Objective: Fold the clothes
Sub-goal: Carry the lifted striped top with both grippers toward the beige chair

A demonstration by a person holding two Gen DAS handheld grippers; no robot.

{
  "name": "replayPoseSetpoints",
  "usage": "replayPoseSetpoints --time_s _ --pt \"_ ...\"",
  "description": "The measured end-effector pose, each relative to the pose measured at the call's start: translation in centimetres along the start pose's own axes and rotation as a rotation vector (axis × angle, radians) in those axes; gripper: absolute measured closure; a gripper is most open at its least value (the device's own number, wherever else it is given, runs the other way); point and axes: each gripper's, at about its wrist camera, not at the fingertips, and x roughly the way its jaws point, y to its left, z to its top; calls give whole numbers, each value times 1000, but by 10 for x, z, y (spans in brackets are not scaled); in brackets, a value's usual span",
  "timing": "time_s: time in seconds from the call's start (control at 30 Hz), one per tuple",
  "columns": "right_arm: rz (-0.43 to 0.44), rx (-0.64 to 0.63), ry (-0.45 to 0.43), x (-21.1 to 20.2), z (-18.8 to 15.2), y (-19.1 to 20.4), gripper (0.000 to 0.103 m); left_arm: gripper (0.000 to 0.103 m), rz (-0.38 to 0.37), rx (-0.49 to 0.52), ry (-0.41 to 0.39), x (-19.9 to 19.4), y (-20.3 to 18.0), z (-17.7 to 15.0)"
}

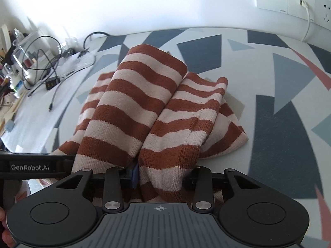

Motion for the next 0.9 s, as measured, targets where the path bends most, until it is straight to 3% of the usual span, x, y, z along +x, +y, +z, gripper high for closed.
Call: replayPoseSetpoints --time_s 0.23,0.6,0.73,0.9 --pt "96 2 -28 -11 -9 16 71 74 141 27 -52 -38 -22 -11" --pt "219 -143 -153 -79 -23 40 71 74 217 -11 -251 -120 -63 -58" --pt "292 -163 -155 -96 -29 48 71 74 302 10 -303 -147 -80 -79" --pt "345 -158 -136 -112 -40 67 71 74 315 -33 -359 -176 -76 -99"
